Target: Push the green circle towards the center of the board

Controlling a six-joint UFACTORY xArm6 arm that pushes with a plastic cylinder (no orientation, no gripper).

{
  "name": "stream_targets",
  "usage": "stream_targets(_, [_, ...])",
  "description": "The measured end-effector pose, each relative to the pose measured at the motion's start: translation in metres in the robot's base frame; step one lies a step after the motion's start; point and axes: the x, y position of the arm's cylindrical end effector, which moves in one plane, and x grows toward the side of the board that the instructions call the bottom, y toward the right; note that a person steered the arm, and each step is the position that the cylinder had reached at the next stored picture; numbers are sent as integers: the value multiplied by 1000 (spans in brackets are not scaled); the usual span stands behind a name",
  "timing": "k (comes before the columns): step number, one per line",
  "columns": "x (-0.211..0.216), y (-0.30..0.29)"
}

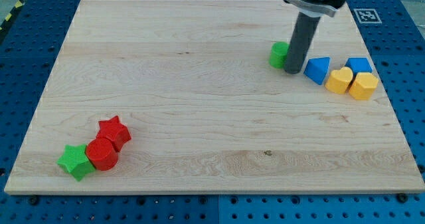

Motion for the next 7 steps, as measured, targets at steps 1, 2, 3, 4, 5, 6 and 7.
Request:
stream_targets(1, [-16,-17])
stream_targets(2, [-16,1])
stream_targets(3, [-32,14])
stream_targets(4, [-62,17])
stream_targets(5, [-74,17])
stream_targets(6, [-68,16])
stream_targets(7, [-67,1])
